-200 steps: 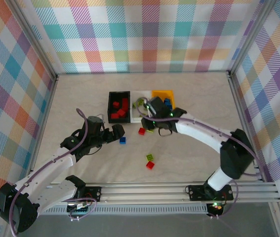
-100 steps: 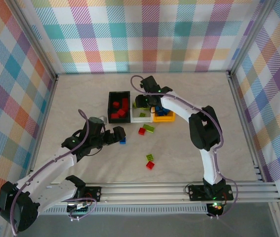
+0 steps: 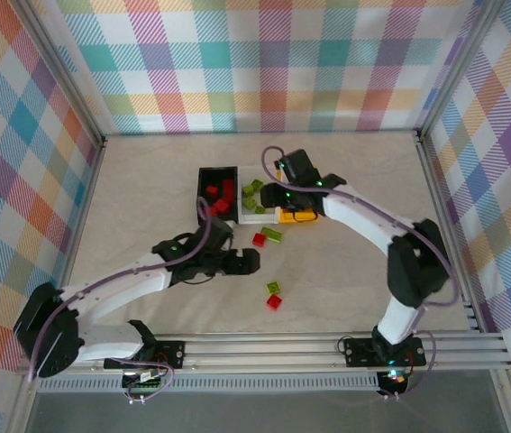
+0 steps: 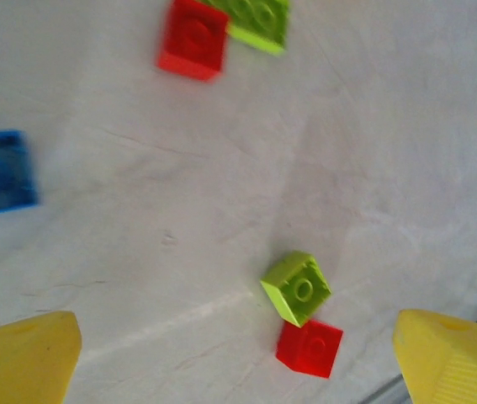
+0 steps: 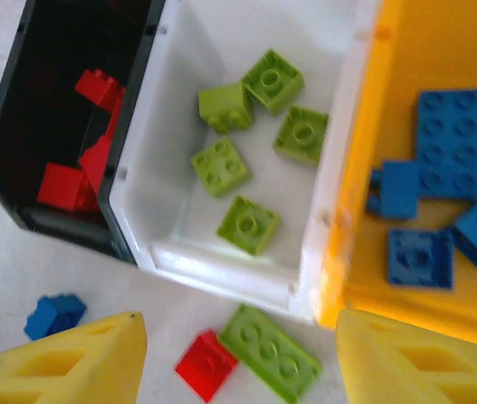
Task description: Sort the legos into containers by color
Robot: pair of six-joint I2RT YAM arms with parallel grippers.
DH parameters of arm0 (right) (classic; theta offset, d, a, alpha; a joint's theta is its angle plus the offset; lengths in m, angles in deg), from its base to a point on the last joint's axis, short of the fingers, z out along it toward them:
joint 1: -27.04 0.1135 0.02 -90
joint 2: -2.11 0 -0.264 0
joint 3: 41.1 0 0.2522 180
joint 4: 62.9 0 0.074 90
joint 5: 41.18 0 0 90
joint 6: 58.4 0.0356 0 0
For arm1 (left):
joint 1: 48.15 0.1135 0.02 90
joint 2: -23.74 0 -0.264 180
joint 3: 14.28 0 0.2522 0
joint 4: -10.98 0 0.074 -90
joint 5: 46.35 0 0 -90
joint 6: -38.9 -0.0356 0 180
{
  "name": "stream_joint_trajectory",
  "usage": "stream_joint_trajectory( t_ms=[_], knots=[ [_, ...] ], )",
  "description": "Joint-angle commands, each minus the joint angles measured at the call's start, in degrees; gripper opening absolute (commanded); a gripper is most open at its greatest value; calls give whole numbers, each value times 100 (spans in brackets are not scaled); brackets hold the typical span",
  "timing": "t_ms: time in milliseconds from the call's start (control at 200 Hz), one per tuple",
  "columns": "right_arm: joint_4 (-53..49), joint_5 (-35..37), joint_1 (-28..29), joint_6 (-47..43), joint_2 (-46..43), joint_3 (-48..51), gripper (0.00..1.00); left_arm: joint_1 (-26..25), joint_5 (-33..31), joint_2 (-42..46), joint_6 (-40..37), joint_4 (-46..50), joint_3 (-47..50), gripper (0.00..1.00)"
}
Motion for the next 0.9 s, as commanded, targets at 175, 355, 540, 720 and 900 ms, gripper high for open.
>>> stream_joint_trajectory(
  t_ms=[175,355,540,720,900],
  knots=[
    [333,77,-27,333,-1658,2003,62,-1024,-338,-1815,-622,266,-957,90],
    [291,150,-85,415,-2398,2583,63,-1138,-501,-2550,-838,474,-1441,86],
    [257,191,-191,393,-2758,2766,63,-1199,-606,-2913,-914,640,-1654,76],
    [284,150,-279,399,-2842,2813,63,-1253,-640,-3076,-915,640,-1701,62],
    [297,151,-314,405,-2841,2824,63,-1262,-750,-2986,-906,691,-1700,49]
  ],
)
